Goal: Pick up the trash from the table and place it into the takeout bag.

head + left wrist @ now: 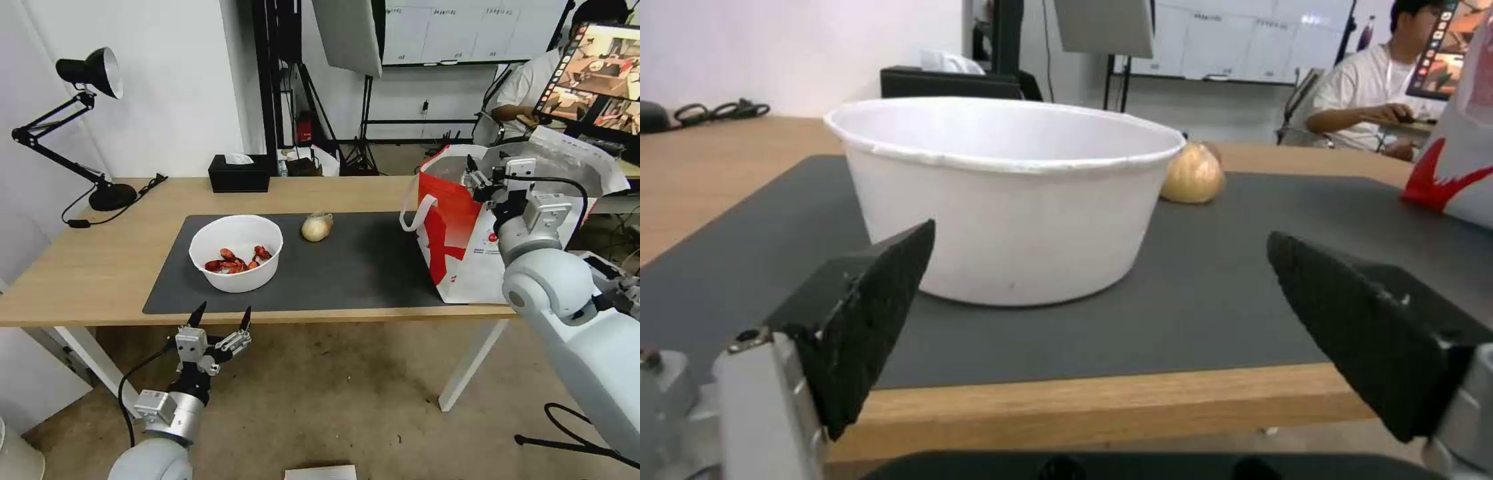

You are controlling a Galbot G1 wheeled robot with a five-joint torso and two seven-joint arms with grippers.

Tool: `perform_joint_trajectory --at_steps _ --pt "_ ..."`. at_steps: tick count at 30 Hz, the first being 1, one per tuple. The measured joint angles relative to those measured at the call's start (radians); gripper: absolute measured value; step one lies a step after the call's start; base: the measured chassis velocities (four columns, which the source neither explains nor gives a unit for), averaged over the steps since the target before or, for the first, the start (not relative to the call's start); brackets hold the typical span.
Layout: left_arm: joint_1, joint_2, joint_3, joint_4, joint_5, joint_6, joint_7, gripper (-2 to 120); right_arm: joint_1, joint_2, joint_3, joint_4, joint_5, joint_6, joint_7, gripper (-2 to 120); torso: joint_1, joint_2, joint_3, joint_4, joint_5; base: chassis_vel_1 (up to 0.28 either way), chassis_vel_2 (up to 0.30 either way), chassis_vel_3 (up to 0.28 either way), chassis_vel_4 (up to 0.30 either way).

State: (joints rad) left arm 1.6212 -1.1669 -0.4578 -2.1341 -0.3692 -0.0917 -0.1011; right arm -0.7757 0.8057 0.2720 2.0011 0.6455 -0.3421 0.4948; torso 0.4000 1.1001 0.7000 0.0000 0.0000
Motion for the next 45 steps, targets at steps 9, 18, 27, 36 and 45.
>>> perform_joint_trajectory --at_steps 9,18,27,36,45 --pt "0.0 -0.001 -0.005 0.0 -0.002 0.0 0.0 100 -0.003 0.0 0.0 -0.002 0.005 0.077 -0.068 100 0.0 0.0 0.0 0.0 0.0001 0.0 0.0 0.0 0.0" --pt "-0.002 -0.002 -0.01 -0.006 -0.01 -0.001 0.0 100 -0.094 -0.033 0.046 0.069 0.112 0.235 -0.254 100 0.0 0.0 0.0 0.0 0.0 0.0 0.0 0.0 0.0" --pt "-0.005 -0.01 -0.013 0.0 -0.011 -0.007 0.0 100 -0.405 0.0 0.114 0.175 0.136 0.373 -0.423 100 0.0 0.0 0.0 0.0 0.0 0.0 0.0 0.0 0.0" --pt "0.028 -0.014 -0.025 0.008 0.006 -0.026 0.008 100 -0.694 0.098 0.16 0.16 -0.032 0.53 -0.529 100 0.0 0.0 0.0 0.0 0.0001 0.0 0.0 0.0 0.0" --pt "0.057 -0.025 -0.037 0.043 0.031 -0.047 0.025 100 -0.879 0.206 0.16 0.047 -0.193 0.672 -0.558 100 0.0 0.0 0.0 -0.0001 0.0001 0.0 0.0 0.0 0.0"
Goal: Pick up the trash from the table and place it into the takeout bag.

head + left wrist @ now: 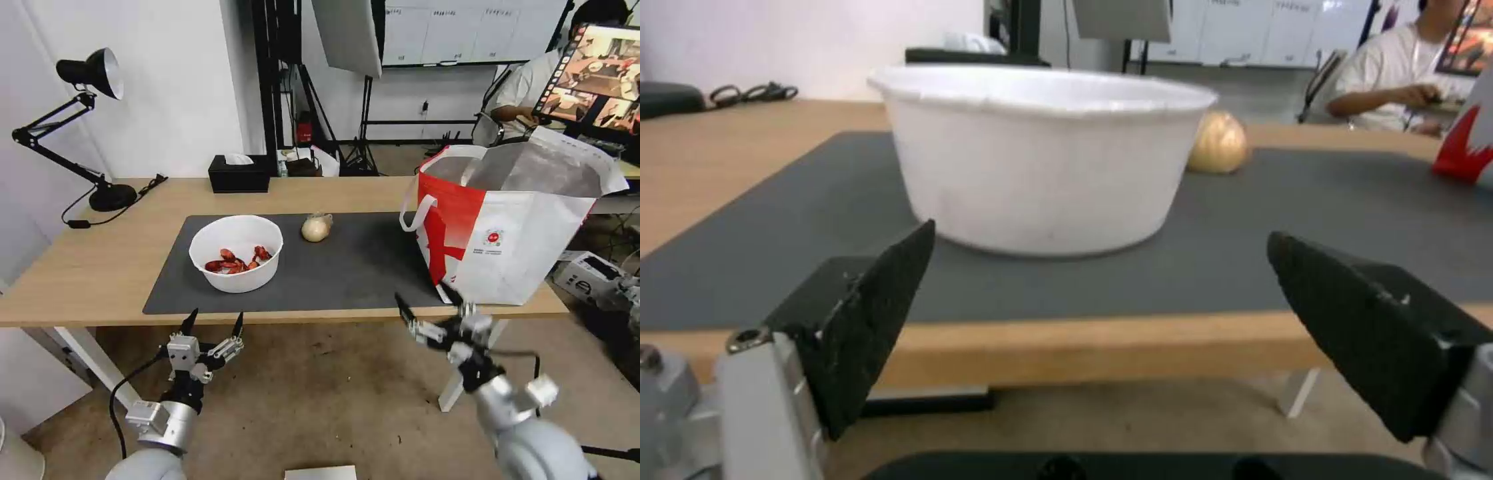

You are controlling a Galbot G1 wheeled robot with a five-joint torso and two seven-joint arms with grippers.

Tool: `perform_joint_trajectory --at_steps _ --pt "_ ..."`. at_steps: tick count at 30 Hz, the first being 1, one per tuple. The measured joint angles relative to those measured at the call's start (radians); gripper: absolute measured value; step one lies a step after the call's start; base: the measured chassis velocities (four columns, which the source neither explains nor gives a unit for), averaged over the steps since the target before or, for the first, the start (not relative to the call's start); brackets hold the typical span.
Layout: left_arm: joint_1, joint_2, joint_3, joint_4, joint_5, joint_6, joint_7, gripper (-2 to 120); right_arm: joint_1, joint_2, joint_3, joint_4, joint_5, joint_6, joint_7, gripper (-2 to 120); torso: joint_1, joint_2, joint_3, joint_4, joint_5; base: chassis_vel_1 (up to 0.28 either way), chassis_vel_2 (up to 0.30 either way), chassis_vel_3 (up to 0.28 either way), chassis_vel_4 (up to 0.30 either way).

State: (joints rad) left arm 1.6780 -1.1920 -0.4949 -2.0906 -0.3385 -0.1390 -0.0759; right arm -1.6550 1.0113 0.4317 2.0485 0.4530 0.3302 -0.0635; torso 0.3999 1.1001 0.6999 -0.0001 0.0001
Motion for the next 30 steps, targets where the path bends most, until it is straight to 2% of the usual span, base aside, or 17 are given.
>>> perform_joint_trajectory --at_steps 3,8,22,25,30 --pt "0.008 0.003 -0.015 0.025 0.001 -0.01 0.004 100 -0.027 0.03 -0.021 -0.026 -0.053 0.028 0.001 100 0.0 0.0 0.0 0.0 -0.0003 0.0 0.0 0.0 0.0" --pt "0.023 0.006 -0.029 0.026 -0.002 -0.013 0.006 100 -0.029 0.043 -0.04 -0.031 -0.06 0.029 0.003 100 0.0 0.0 0.0 0.0001 -0.0001 0.0 0.0 0.0 0.0" --pt "0.041 -0.004 -0.034 0.022 -0.003 -0.023 0.009 100 -0.01 0.049 -0.08 -0.041 -0.064 -0.014 0.01 100 0.0 0.0 0.0 0.0 -0.0002 0.0 0.0 0.0 0.0" --pt "0.04 -0.005 -0.032 0.022 -0.002 -0.024 0.01 100 0.012 0.037 -0.09 -0.038 -0.053 -0.036 0.014 100 0.0 0.0 0.0 -0.0001 -0.0001 0.0 0.0 0.0 0.0" --pt "0.039 -0.005 -0.034 0.018 -0.003 -0.025 0.01 100 0.161 -0.027 -0.146 -0.018 0.023 -0.116 0.041 100 0.0 0.0 0.0 0.0001 0.0 0.0 0.0 0.0 0.0"
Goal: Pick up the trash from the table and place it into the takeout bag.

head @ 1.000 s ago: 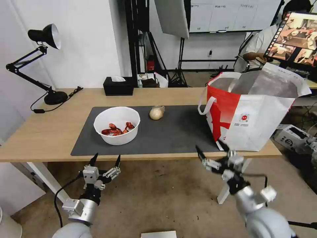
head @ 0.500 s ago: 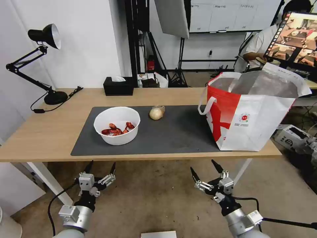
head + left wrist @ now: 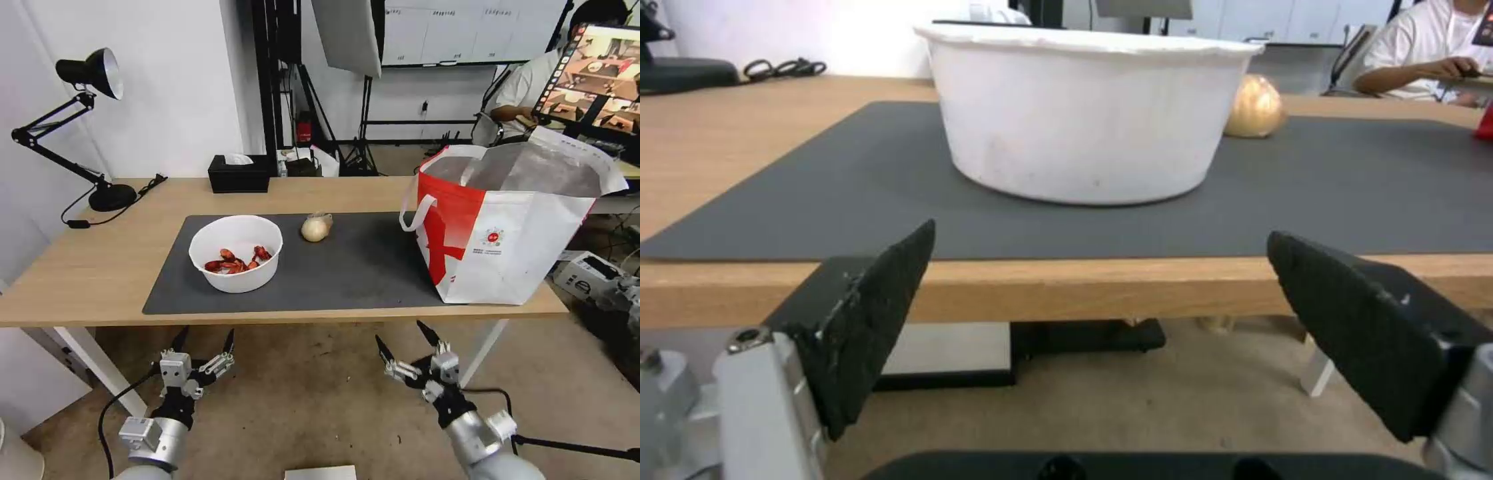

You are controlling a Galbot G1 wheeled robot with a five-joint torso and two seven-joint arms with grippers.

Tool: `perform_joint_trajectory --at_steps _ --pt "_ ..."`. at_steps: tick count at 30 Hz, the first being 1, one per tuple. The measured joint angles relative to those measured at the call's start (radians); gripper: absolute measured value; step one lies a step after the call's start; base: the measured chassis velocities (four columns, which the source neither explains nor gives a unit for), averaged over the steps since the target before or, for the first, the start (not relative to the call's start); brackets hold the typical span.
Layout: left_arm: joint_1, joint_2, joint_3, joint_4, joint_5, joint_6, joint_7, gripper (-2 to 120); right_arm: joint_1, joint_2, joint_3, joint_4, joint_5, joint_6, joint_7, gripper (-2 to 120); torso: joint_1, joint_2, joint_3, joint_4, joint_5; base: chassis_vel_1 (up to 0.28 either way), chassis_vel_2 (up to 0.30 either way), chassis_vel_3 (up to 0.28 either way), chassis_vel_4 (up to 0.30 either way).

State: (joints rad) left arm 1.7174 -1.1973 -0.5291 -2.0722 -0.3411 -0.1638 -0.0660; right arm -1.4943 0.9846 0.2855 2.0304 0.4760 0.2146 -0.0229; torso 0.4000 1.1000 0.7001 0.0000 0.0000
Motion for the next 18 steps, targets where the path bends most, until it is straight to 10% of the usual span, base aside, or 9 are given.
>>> perform_joint_trajectory --at_steps 18 --pt "0.008 -0.022 -0.025 -0.007 0.001 0.002 -0.001 100 0.703 -0.058 -0.424 -0.17 0.216 -0.156 0.116 100 0.0 0.0 0.0 0.0 -0.0001 0.0 0.0 0.0 0.0"
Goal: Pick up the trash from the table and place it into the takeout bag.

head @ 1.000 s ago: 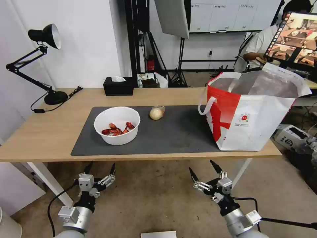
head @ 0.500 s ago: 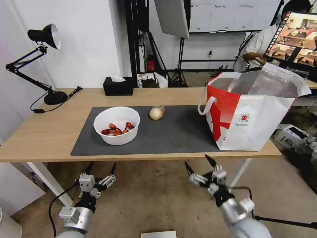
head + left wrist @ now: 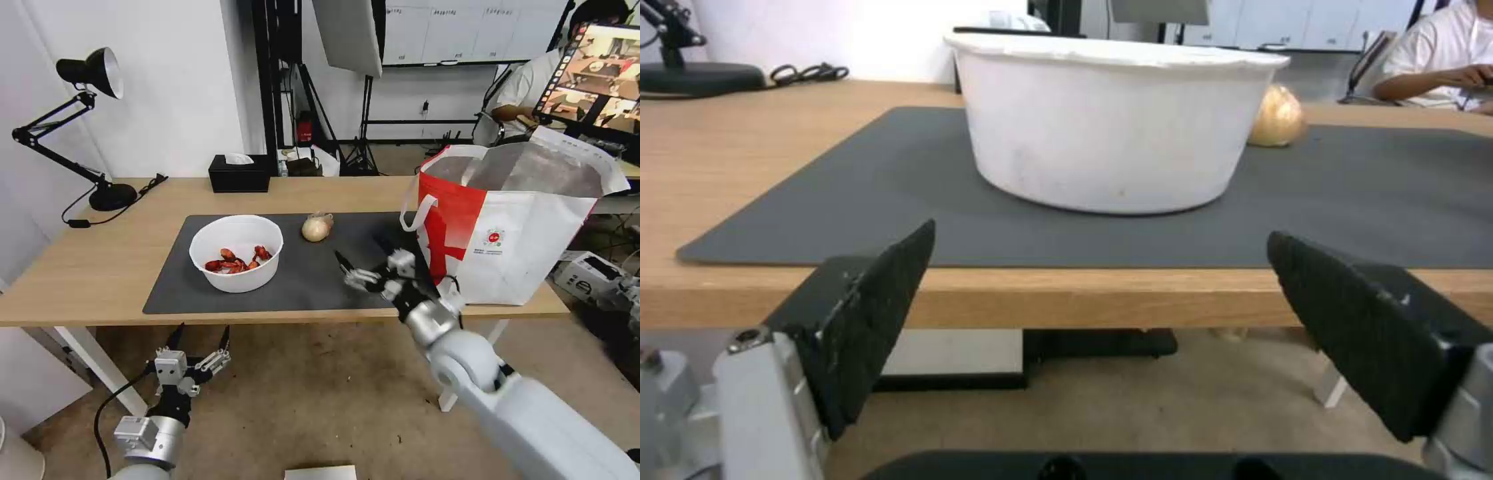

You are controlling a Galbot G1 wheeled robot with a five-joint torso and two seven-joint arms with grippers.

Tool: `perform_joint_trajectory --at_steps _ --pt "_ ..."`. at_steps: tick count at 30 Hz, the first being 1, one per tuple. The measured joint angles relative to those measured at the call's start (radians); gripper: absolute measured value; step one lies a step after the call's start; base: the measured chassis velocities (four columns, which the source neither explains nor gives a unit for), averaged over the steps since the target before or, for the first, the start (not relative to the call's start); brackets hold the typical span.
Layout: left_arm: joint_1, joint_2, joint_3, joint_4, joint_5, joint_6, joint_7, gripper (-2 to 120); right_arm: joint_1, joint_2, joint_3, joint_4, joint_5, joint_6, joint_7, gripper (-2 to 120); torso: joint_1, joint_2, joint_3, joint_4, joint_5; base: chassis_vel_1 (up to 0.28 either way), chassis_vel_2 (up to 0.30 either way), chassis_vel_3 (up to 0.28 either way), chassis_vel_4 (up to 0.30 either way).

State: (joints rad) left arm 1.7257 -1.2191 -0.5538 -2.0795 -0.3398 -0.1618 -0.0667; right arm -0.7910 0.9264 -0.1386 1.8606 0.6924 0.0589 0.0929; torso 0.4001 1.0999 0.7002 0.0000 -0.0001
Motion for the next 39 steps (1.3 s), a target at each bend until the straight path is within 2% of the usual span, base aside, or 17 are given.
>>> perform_joint_trajectory --at_steps 6,9,10,13,14,17,18,21,29,39 --pt "0.002 -0.005 -0.004 -0.003 0.0 0.0 0.0 100 0.165 0.052 -0.093 -0.114 0.028 -0.003 0.018 100 0.0 0.0 0.0 0.0 0.0 0.0 0.0 0.0 0.0" --pt "0.008 -0.008 -0.007 -0.003 -0.001 0.001 0.0 100 0.286 0.114 -0.149 -0.226 0.07 -0.011 0.044 100 0.0 0.0 0.0 0.0 0.0 0.0 0.0 0.0 0.0" --pt "0.008 -0.008 -0.007 -0.003 -0.001 0.001 0.0 100 0.286 0.114 -0.149 -0.226 0.07 -0.011 0.044 100 0.0 0.0 0.0 0.0 0.0 0.0 0.0 0.0 0.0" --pt "0.011 -0.008 -0.007 -0.003 -0.001 0.0 0.001 100 0.378 0.192 -0.192 -0.381 0.079 -0.013 0.05 100 0.0 0.0 0.0 0.0001 -0.0003 0.0 0.0 0.0 0.0" --pt "0.011 -0.008 -0.007 -0.003 -0.001 0.0 0.001 100 0.378 0.192 -0.192 -0.381 0.079 -0.013 0.05 100 0.0 0.0 0.0 0.0001 -0.0003 0.0 0.0 0.0 0.0" --pt "0.01 -0.014 -0.004 -0.002 0.0 0.0 0.002 100 0.44 0.286 -0.213 -0.586 0.06 0.0 0.046 100 0.0 0.0 0.0 0.0001 0.0 0.0 0.0 0.0 0.0" --pt "0.01 -0.014 -0.004 -0.002 0.0 0.0 0.002 100 0.44 0.286 -0.213 -0.586 0.06 0.0 0.046 100 0.0 0.0 0.0 0.0001 0.0 0.0 0.0 0.0 0.0" --pt "0.017 -0.023 -0.008 -0.004 0.0 0.0 0.002 100 0.484 0.357 -0.22 -0.727 0.037 0.001 0.029 100 0.0 0.0 0.0 0.0 0.0 0.0 0.0 0.0 0.0" --pt "0.025 -0.03 -0.014 -0.004 0.001 -0.008 0.004 100 0.547 0.45 -0.235 -0.861 -0.004 -0.08 0.017 100 0.0 0.0 0.0 0.0001 -0.0001 0.0 0.0 0.0 0.0" --pt "0.024 -0.03 -0.019 -0.007 0.0 -0.009 0.004 100 0.544 0.463 -0.234 -0.88 -0.042 -0.177 0.047 100 0.0 0.0 0.0 0.0 0.0001 0.0 0.0 0.0 0.0"
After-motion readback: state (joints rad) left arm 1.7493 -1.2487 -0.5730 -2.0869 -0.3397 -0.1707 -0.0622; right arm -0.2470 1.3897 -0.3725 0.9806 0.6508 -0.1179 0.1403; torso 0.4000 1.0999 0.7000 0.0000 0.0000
